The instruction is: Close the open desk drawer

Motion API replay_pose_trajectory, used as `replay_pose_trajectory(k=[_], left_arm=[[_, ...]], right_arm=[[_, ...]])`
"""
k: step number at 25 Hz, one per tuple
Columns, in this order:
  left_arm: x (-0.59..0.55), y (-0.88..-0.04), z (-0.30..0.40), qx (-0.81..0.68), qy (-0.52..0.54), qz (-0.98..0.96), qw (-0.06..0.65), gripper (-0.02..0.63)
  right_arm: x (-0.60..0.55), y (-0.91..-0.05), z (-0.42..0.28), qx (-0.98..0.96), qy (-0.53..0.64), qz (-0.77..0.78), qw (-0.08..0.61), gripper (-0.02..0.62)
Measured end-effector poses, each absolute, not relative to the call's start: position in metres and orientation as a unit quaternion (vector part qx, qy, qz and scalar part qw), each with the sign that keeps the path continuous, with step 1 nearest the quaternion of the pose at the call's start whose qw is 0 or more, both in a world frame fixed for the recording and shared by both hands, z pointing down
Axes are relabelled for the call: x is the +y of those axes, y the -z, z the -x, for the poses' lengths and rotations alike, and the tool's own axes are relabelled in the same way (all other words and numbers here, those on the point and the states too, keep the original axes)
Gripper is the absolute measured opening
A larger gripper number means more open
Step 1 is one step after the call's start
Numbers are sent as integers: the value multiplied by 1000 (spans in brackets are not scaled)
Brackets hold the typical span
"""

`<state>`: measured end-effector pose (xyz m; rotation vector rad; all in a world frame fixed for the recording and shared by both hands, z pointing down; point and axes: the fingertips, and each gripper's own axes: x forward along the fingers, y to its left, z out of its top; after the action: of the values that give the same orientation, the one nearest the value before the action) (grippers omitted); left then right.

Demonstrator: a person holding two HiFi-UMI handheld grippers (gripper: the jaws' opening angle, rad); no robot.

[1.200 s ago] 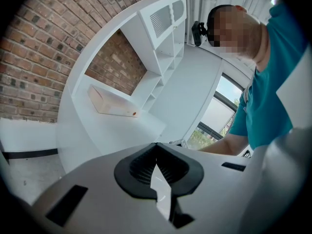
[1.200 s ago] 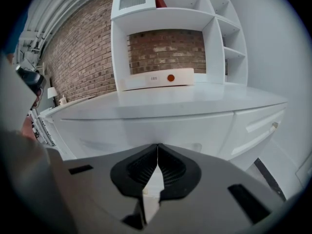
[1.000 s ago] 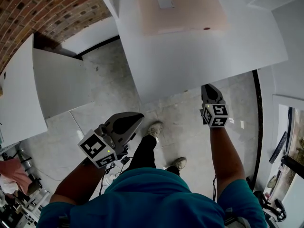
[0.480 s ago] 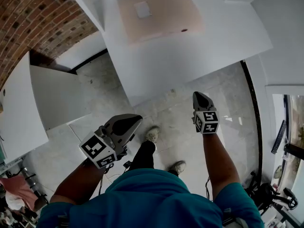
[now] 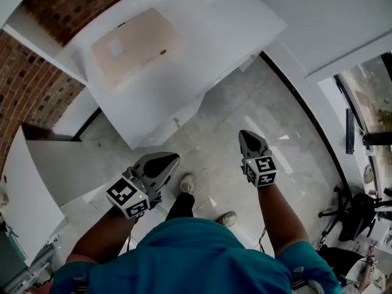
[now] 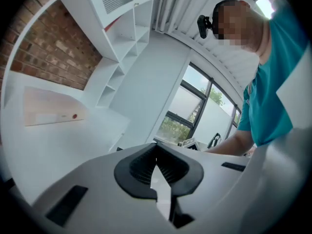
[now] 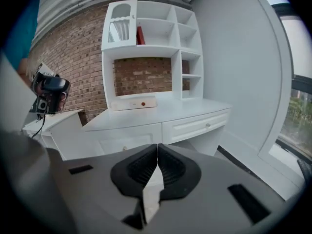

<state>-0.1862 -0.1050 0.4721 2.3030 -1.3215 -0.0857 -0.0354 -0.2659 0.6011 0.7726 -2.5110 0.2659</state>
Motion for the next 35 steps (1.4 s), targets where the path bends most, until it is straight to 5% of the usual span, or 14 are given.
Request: replay_pose_trajectory(k=[22, 35], left_arm=[[-114, -322, -173, -264, 17, -952, 153, 15], [-115, -260, -295, -150, 18, -982, 111, 15]], right_arm=[[-134, -402, -387, -844, -114, -497, 162, 21], [-82, -330, -496, -800, -125, -574, 120, 21]])
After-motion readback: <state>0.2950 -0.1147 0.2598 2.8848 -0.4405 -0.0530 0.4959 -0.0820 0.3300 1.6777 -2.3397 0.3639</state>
